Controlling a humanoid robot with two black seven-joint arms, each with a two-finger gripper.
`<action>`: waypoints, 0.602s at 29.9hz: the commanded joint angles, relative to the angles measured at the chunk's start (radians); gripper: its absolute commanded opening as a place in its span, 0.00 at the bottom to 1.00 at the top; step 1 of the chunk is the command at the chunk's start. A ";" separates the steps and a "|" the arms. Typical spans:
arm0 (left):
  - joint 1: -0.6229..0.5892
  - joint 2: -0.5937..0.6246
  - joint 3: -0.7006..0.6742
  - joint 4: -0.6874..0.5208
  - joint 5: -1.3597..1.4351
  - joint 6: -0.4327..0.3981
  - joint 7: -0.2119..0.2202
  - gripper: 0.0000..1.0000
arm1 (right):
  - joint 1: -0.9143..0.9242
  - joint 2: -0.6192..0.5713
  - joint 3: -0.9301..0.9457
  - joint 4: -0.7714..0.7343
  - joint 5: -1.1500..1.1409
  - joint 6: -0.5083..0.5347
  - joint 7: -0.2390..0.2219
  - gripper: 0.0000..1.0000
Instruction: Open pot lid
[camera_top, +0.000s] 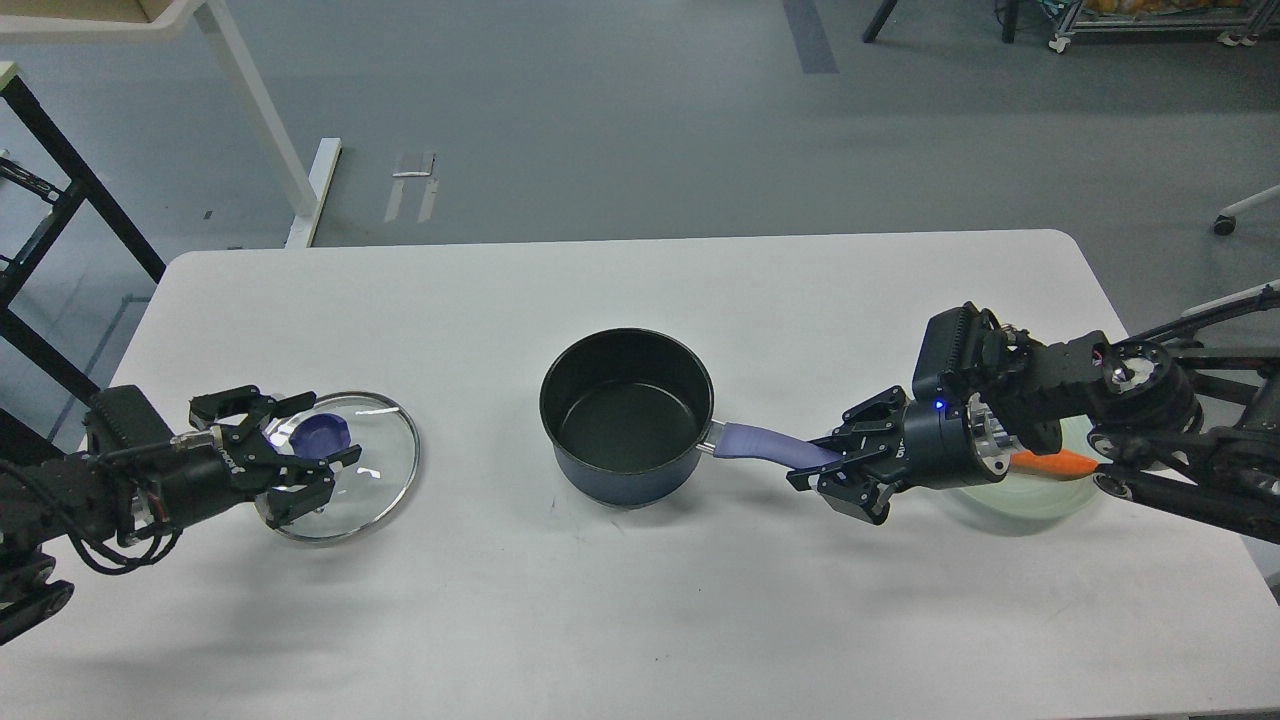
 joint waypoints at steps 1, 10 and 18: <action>-0.002 0.000 0.000 0.001 -0.022 0.000 0.000 0.95 | 0.000 0.000 0.000 0.000 0.000 -0.001 0.000 0.34; -0.072 0.051 -0.014 -0.221 -0.465 0.000 0.000 0.98 | 0.000 -0.002 0.000 0.000 0.000 -0.001 0.000 0.34; -0.207 0.040 -0.022 -0.288 -1.291 -0.329 0.000 0.99 | 0.000 -0.002 0.000 0.000 0.000 -0.001 0.000 0.35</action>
